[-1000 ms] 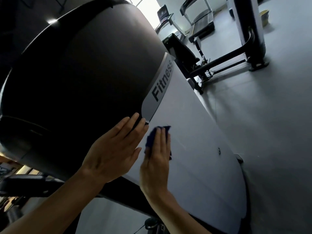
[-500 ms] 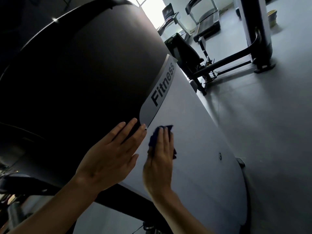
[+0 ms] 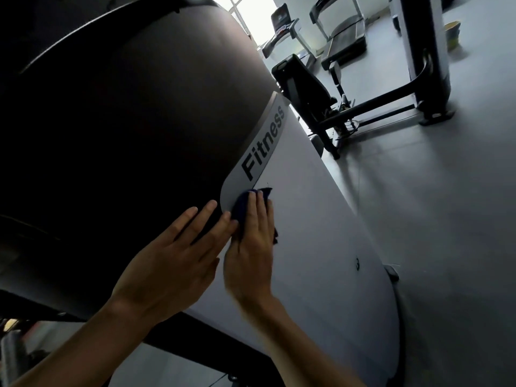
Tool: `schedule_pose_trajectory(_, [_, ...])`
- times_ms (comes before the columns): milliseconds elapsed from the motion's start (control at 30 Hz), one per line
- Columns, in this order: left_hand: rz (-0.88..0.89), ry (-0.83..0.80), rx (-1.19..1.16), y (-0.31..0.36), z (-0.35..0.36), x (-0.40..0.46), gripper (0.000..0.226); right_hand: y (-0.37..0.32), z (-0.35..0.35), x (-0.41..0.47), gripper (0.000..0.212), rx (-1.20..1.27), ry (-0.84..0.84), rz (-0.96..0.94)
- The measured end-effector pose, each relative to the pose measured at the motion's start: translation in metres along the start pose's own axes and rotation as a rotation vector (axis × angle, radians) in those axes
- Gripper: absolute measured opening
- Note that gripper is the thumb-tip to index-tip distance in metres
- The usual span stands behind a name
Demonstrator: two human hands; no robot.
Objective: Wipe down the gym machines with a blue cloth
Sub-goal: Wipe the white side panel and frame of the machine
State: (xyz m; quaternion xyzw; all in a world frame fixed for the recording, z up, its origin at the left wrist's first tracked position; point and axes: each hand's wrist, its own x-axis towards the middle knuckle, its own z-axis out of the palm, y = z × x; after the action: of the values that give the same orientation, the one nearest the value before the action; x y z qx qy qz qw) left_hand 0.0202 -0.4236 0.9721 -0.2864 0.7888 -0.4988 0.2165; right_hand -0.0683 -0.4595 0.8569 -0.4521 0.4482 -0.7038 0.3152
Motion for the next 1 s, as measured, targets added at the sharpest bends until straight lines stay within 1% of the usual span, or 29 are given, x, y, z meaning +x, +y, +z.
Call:
schedule_pose_trajectory(33, [-0.003,-0.001,0.001,0.0,-0.001,0.001,0.069,0.011,-0.002,-0.001,0.061,-0.018,0.007,-0.033])
schedule_pose_trajectory(67, [-0.008,-0.004,0.007,0.001,-0.002,0.001,0.07,0.028,-0.006,-0.006,0.064,-0.028,0.025,-0.004])
schedule_pose_trajectory(100, [-0.013,-0.009,0.016,0.001,-0.002,0.001,0.07,0.047,-0.01,-0.014,0.065,-0.02,0.053,0.094])
schedule_pose_trajectory(167, [-0.019,-0.023,0.028,0.0,-0.002,0.002,0.069,0.077,-0.02,-0.031,0.058,0.027,0.092,0.394])
schedule_pose_trajectory(200, [-0.02,-0.024,0.026,0.0,-0.003,0.003,0.068,0.083,-0.024,-0.036,0.055,0.035,0.087,0.511])
schedule_pose_trajectory(233, [-0.021,-0.023,0.028,0.0,-0.003,0.002,0.068,0.081,-0.026,-0.035,0.054,0.027,0.072,0.563])
schedule_pose_trajectory(267, [-0.021,-0.02,0.036,0.0,-0.003,0.002,0.068,0.075,-0.024,-0.028,0.055,0.017,0.06,0.561])
schedule_pose_trajectory(400, [-0.008,-0.006,0.044,0.0,-0.001,0.001,0.068,0.032,-0.015,0.032,0.059,0.091,0.042,0.309])
schedule_pose_trajectory(500, [-0.005,0.001,0.065,0.001,-0.001,0.003,0.065,0.022,-0.012,0.057,0.057,0.106,0.041,0.264])
schedule_pose_trajectory(567, [-0.014,0.004,0.055,-0.001,-0.001,0.003,0.062,0.018,-0.01,0.042,0.057,0.106,0.025,0.216])
schedule_pose_trajectory(667, [0.005,0.009,0.026,-0.009,-0.002,0.001,0.058,0.002,0.003,-0.018,0.058,0.043,0.024,0.047])
schedule_pose_trajectory(767, [0.092,-0.042,0.058,-0.016,-0.008,-0.004,0.064,-0.013,0.025,-0.088,0.058,-0.079,-0.003,-0.081])
schedule_pose_trajectory(867, [0.123,-0.073,0.096,-0.02,-0.012,-0.014,0.067,-0.012,0.039,-0.14,0.064,-0.154,-0.028,-0.13])
schedule_pose_trajectory(900, [0.116,-0.083,0.109,-0.02,-0.013,-0.019,0.067,-0.008,0.039,-0.144,0.069,-0.18,-0.046,-0.157])
schedule_pose_trajectory(967, [0.096,-0.079,0.138,-0.018,-0.012,-0.029,0.067,0.001,0.032,-0.136,0.09,-0.221,-0.104,-0.201])
schedule_pose_trajectory(1000, [0.083,-0.07,0.144,-0.017,-0.012,-0.032,0.067,0.003,0.026,-0.125,0.094,-0.226,-0.108,-0.201])
